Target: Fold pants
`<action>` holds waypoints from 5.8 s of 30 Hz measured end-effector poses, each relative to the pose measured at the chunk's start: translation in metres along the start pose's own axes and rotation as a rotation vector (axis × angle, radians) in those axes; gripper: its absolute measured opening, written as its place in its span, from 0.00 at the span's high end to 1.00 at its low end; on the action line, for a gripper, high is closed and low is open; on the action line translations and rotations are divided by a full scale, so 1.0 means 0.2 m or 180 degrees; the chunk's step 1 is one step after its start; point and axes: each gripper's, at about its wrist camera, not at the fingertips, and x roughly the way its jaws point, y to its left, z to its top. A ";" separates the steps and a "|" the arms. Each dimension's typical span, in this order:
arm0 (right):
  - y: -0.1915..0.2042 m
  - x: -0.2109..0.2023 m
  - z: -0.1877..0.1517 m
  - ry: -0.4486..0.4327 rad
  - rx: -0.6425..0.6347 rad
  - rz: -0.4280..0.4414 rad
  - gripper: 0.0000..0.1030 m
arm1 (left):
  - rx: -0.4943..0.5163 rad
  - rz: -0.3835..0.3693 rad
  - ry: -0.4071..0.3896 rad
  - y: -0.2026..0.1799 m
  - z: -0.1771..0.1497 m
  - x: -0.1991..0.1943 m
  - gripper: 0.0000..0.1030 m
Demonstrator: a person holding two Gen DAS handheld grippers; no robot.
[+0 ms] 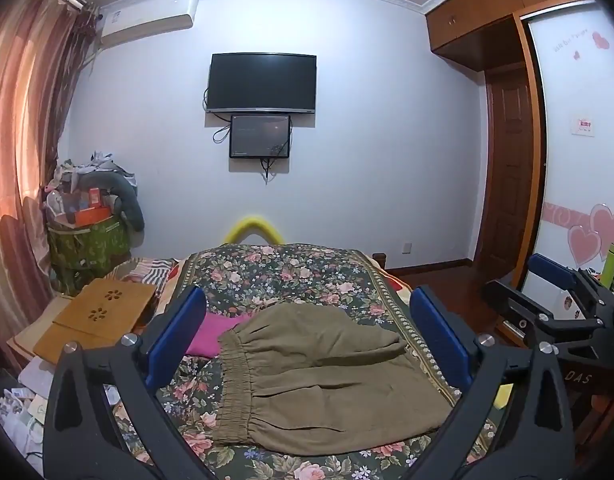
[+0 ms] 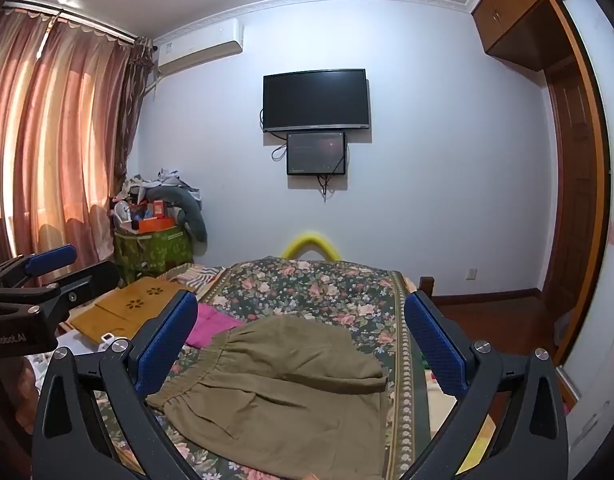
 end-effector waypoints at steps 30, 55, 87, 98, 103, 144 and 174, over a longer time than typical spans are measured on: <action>-0.03 -0.02 0.01 0.0007 -0.0015 -0.0044 0.00 | -0.0008 0.0010 -0.0010 0.00 -0.02 0.00 0.00; -0.02 -0.04 0.01 0.0032 -0.0004 -0.0051 0.00 | -0.0045 0.0006 0.0007 0.01 -0.02 0.02 0.00; -0.20 0.22 -0.18 0.0589 0.0197 -0.0264 0.00 | -0.0067 -0.0001 0.0531 0.07 -0.13 0.37 0.00; -0.43 0.63 -0.43 0.1366 0.0111 -0.0277 0.02 | -0.0119 0.0152 0.1383 0.31 -0.35 0.96 0.10; -0.55 0.82 -0.55 0.1842 0.0197 -0.0097 0.21 | -0.0120 0.0184 0.1845 0.46 -0.49 1.24 0.14; -0.60 1.15 -0.90 0.2925 -0.0227 0.0192 0.90 | -0.0209 0.0010 0.2884 0.80 -1.01 1.71 0.21; -0.69 1.43 -0.75 0.2686 0.0287 0.0522 0.63 | -0.0649 -0.0242 0.3108 0.86 -0.96 1.93 0.10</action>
